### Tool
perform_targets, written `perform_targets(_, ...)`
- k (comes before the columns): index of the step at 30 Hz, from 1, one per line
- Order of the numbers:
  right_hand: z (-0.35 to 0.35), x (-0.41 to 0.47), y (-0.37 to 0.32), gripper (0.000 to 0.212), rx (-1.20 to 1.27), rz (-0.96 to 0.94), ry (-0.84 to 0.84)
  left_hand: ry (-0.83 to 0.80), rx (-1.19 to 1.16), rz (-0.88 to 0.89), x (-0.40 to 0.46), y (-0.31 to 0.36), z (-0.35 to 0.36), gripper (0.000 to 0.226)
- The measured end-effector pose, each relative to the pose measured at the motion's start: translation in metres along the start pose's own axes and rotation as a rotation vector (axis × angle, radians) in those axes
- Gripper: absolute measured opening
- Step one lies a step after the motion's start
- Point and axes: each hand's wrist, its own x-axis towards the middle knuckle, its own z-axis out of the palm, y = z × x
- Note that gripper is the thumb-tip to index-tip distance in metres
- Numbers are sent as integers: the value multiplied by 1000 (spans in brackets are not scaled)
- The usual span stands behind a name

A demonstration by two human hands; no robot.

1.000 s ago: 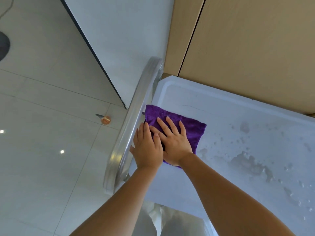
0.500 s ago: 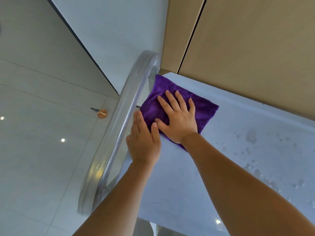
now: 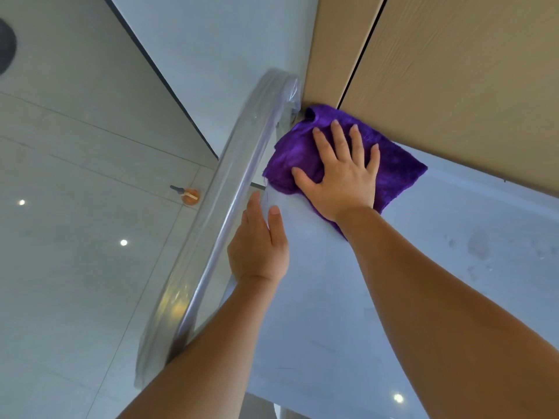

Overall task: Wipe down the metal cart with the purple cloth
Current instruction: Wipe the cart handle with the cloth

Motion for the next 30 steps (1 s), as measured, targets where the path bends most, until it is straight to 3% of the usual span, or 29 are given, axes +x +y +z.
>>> perform_targets(4,6,-9,-8,76,-9,114,8,17,-35,31,-1,-3,2,71)
perform_targets(11,14,-64,-21,72,-10,105,-63,108,-44,154,-1,-7,7,76)
perform_targets(17,24,-118,-32,63,-33,96,-113,70,-20,175,1,-9,7,64)
perform_targets(23,39,-156,-39,60,-7,120,41,72,70,306,-6,-11,7,76)
perform_targets(27,46,-176,-41,58,-14,145,94,51,162,536,-8,-14,13,63)
perform_targets(30,51,-194,-47,57,-9,208,83,40,188,581,-6,-16,15,66)
